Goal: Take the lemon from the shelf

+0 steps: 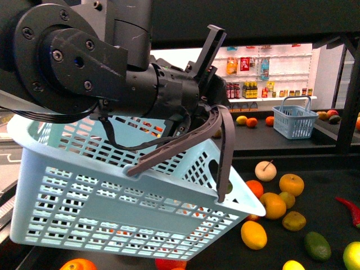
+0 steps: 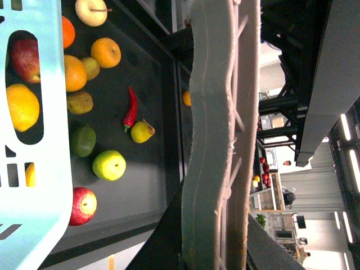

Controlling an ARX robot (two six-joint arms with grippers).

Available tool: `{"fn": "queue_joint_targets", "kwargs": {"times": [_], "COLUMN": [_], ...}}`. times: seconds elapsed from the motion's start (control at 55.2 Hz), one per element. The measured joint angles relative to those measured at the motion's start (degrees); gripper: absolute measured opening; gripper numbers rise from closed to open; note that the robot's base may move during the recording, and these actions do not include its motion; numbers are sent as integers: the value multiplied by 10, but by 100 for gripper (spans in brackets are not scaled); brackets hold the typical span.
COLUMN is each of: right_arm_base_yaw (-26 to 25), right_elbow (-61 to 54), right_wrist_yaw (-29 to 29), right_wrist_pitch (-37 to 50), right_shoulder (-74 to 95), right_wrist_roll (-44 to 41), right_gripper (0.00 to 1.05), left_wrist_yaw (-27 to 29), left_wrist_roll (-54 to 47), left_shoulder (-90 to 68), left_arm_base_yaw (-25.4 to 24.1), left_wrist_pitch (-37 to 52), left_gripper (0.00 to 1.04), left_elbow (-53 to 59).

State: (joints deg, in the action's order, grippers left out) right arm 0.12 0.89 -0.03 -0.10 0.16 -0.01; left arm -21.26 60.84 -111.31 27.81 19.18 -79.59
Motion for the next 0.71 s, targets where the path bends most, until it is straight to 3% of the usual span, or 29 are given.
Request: {"fn": "queue_joint_targets", "kwargs": {"times": [0.362, 0.453, 0.489, 0.598, 0.707], "right_arm_base_yaw": [0, 23, 12, -63, -141], "right_elbow": [0, 17, 21, 38, 104], "right_wrist_yaw": [1, 137, 148, 74, -28], "right_wrist_pitch": [0, -62, -75, 0, 146], "right_shoulder": [0, 33, 51, 163, 361], "right_wrist_roll": [0, 50, 71, 111, 112], "right_gripper": [97, 97, 97, 97, 97], "left_wrist_yaw": [-10, -10, -9, -4, -7], "left_wrist_roll": [-6, -14, -15, -20, -21], "left_shoulder": [-35, -35, -35, -35, -35], "left_arm_base_yaw": [19, 20, 20, 20, 20], "left_wrist_pitch": [2, 2, 2, 2, 1], "left_gripper": [10, 10, 10, 10, 10], "left_elbow": [-27, -29, -30, -30, -30]}}
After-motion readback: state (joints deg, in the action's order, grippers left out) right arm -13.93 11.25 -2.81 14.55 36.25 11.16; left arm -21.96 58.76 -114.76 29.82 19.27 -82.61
